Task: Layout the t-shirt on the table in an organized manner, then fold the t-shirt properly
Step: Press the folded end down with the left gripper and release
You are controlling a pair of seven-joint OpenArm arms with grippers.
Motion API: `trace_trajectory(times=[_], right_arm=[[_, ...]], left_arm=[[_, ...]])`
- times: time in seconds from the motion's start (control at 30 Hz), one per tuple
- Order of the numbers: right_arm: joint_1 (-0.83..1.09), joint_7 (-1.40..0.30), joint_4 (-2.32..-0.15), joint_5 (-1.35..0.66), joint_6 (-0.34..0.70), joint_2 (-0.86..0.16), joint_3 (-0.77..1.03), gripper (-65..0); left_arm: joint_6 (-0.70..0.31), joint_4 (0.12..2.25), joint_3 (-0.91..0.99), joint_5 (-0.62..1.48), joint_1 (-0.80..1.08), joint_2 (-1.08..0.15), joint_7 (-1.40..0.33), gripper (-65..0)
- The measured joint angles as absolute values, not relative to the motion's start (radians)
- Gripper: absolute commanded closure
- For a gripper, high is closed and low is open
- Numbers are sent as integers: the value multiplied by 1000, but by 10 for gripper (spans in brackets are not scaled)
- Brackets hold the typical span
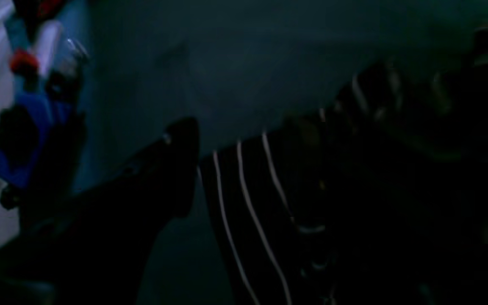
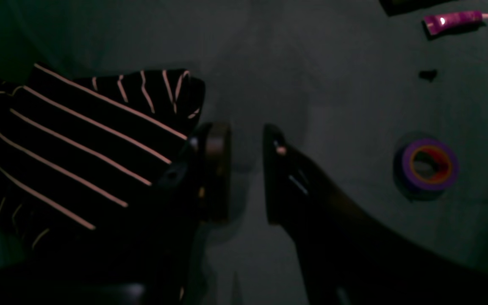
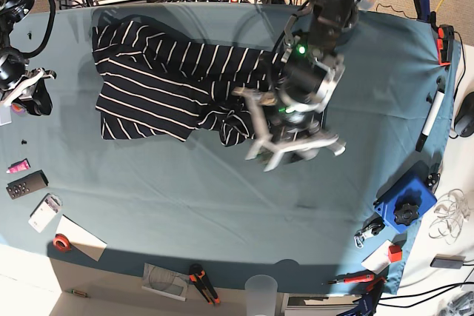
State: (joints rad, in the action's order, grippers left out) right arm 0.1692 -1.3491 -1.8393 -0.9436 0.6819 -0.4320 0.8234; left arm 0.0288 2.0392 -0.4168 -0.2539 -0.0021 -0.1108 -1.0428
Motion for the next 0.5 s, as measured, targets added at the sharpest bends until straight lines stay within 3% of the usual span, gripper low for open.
trace_trajectory(times=[0.2, 0.5], right_arm=[[169, -1354, -1839, -945, 682, -432, 823, -138], [169, -1353, -1839, -947, 682, -432, 823, -138]], left_arm=[[93, 1859, -417, -251, -8, -141, -899, -304], [23, 1888, -417, -21, -14, -141, -1100, -304]])
